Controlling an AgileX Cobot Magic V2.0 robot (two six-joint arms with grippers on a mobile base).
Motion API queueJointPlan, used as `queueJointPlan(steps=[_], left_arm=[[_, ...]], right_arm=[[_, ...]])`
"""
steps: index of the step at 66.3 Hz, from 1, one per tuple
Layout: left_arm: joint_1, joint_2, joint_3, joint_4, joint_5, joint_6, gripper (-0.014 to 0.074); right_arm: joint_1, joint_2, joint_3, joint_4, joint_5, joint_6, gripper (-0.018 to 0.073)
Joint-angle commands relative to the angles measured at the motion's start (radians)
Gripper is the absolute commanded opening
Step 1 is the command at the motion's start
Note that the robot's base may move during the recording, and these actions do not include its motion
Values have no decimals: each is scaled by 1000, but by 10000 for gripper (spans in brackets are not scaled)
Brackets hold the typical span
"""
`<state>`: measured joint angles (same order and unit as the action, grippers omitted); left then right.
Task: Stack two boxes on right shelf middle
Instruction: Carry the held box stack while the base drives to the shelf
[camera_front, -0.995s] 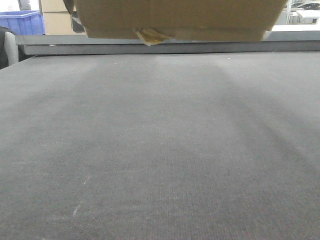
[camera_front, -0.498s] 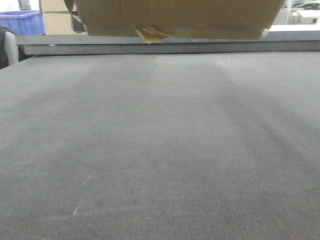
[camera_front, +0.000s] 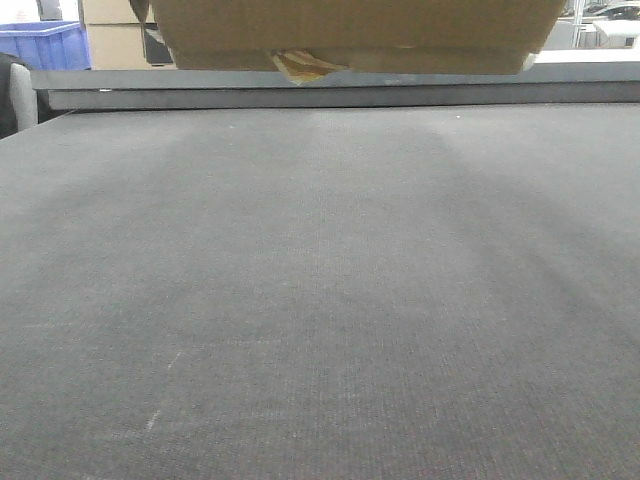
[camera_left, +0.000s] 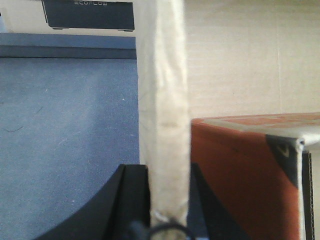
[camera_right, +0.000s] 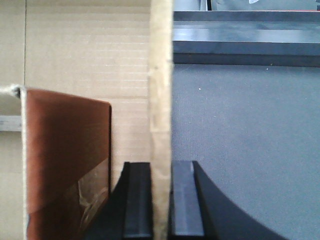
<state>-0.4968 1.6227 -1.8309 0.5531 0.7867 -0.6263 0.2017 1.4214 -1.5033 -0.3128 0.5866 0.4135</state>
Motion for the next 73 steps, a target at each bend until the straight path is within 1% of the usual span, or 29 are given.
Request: queueJointPlan(steps=[1, 47, 73], left_arm=[[-5, -16, -18, -6, -71, -7, -111], [-5, -16, -18, -6, -71, -7, -111], [-5, -16, -18, -6, -71, -7, -111]], right_arm=[[-8, -10, -12, -17, -68, -4, -163], [-8, -10, -12, -17, -72, -4, -163], [-8, -10, -12, -17, -100, -4, -163]])
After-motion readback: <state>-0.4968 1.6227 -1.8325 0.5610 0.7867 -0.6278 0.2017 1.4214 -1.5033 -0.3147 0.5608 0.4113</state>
